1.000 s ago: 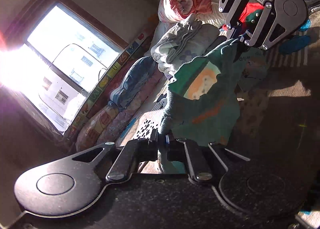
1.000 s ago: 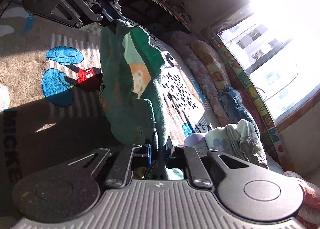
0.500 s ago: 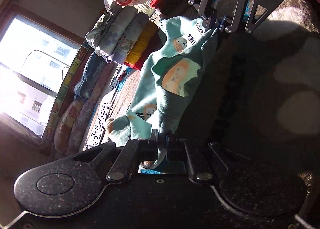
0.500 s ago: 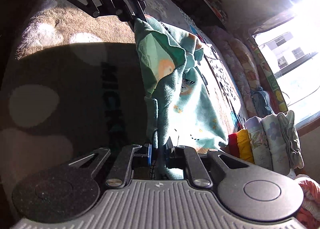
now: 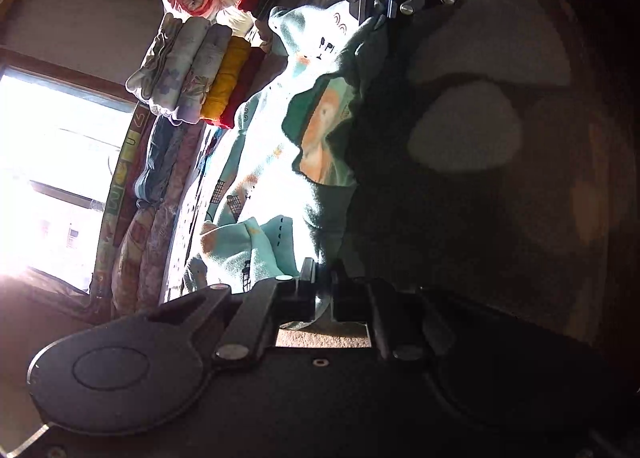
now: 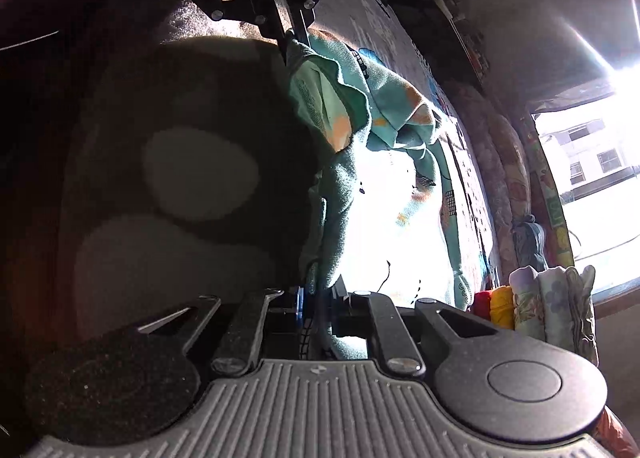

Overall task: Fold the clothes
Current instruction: 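Raise the held sweatshirt high with both grippers and shake it out, then lay the sweatshirt flat on the bed and open both grippers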

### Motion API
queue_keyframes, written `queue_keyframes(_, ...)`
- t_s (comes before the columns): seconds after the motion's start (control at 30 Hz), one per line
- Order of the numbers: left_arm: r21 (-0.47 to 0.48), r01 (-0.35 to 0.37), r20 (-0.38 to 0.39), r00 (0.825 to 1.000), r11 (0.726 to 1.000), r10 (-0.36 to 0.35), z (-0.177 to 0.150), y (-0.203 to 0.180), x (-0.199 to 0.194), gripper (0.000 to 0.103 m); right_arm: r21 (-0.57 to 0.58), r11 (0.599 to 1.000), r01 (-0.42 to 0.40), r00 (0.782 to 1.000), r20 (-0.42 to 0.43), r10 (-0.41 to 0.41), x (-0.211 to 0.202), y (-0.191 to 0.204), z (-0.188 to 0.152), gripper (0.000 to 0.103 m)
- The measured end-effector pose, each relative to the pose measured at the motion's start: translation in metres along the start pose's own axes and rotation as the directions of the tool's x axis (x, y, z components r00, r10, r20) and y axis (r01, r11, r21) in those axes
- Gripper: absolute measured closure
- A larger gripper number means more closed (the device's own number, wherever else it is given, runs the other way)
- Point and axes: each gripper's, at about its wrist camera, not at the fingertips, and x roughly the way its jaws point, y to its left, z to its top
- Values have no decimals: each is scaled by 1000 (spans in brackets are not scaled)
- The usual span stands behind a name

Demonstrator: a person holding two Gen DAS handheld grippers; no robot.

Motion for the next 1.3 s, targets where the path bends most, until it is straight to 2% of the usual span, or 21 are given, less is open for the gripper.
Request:
queue_keyframes(0.1,-12,25,-19,999,1000,-25,-1,-8,1,96,-36,999,-35,999,-29,33,-1,11,-2,83)
queue_keyframes(0.13,-19,40,-24,999,999,-41,-2,-10,-1,91,-47,998,-44,999,-32,42,-4,14,-4,81)
queue_keyframes(0.2,-31,68,-27,997,997,-69,-5,-14,-8,85,-1,998,-68,998,-19,68,-14,8,-7,75)
queue_keyframes(0.27,-84,83,-30,996,993,-86,-8,-9,-16,77,57,995,-87,996,-2,88,-27,-1,-12,67)
queue_keyframes(0.33,-172,95,-26,995,981,-101,-10,2,-24,70,123,987,-107,994,18,105,-38,-12,-17,67)
queue_keyframes(0.4,-318,111,-1,993,942,-117,-11,20,-30,70,245,960,-134,991,55,125,-48,-27,-21,67)
queue_keyframes(0.47,-467,133,39,991,874,-130,-9,38,-33,70,342,930,-132,990,84,110,-50,-35,-23,67)
queue_keyframes(0.5,-509,147,61,989,848,-134,-4,43,-35,70,384,914,-130,990,95,101,-51,-38,-24,67)
queue_keyframes(0.57,-556,178,110,984,812,-141,8,47,-36,62,369,924,-106,993,90,78,-46,-35,-20,67)
queue_keyframes(0.6,-554,182,122,983,813,-137,16,46,-36,54,354,930,-97,994,80,74,-40,-31,-18,67)
queue_keyframes(0.67,-512,169,117,985,842,-126,33,36,-29,52,327,942,-82,996,60,66,-28,-25,-14,68)
queue_keyframes(0.73,-493,172,119,984,853,-129,48,27,-20,52,358,930,-86,996,41,76,-13,-18,-17,68)
queue_keyframes(0.8,-516,178,135,983,838,-125,60,23,-13,52,428,899,-93,996,48,80,-12,-15,-24,68)
queue_keyframes(0.87,-567,182,156,981,803,-112,71,19,-7,52,493,864,-100,995,56,83,-12,-11,-31,67)
queue_keyframes(0.93,-590,211,162,977,780,-142,78,10,0,53,516,852,-93,996,53,76,-17,-11,-38,66)
queue_keyframes(1.03,-599,215,156,976,771,-151,81,-14,6,58,547,832,-89,996,50,73,-26,-12,-45,65)
queue_keyframes(1.1,-653,223,161,975,724,-155,76,-13,2,58,563,821,-89,996,48,75,-32,-13,-49,65)
queue_keyframes(1.17,-710,227,176,974,666,-144,68,-8,-8,57,601,793,-94,996,48,81,-39,-14,-54,65)
queue_keyframes(1.2,-730,221,178,975,647,-132,65,-7,-13,57,634,768,-95,995,61,72,-41,-16,-57,65)
queue_keyframes(1.27,-781,193,166,981,593,-101,57,-3,-23,52,720,682,-124,992,102,73,-47,-21,-65,65)
queue_keyframes(1.3,-810,189,163,982,555,-96,51,0,-26,47,792,592,-148,989,136,65,-48,-28,-74,65)
